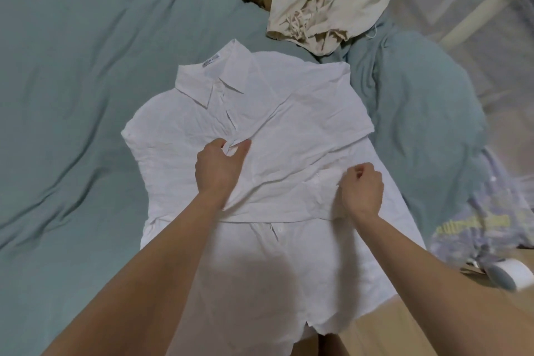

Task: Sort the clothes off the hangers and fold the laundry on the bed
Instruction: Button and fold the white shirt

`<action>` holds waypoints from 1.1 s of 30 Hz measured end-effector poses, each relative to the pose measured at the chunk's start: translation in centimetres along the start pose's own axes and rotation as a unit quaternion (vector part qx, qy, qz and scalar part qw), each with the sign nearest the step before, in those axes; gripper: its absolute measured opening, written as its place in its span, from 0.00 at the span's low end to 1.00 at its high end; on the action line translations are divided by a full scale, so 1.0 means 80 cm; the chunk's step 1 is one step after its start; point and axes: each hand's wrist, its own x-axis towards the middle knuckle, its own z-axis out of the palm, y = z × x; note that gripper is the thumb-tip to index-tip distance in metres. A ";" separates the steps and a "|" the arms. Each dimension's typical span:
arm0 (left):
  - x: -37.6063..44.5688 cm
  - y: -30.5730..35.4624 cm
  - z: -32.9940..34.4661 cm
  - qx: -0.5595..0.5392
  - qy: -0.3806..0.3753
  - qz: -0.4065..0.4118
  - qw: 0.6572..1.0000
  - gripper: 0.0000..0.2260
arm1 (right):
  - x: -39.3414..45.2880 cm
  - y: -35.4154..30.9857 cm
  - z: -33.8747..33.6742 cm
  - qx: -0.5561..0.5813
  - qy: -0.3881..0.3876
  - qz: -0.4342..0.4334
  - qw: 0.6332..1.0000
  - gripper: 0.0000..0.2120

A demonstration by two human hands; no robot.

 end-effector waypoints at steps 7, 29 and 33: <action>-0.002 -0.020 0.001 0.085 -0.066 0.023 0.994 0.22 | -0.003 0.006 -0.006 0.102 -0.154 -0.142 0.973 0.32; -0.032 -0.039 -0.009 0.162 -0.014 0.071 0.984 0.17 | -0.018 0.048 -0.014 -0.438 -0.270 -0.411 0.753 0.31; -0.032 -0.050 -0.021 0.059 -0.006 0.019 0.998 0.18 | -0.033 0.009 -0.015 -0.272 -0.106 -0.462 0.838 0.16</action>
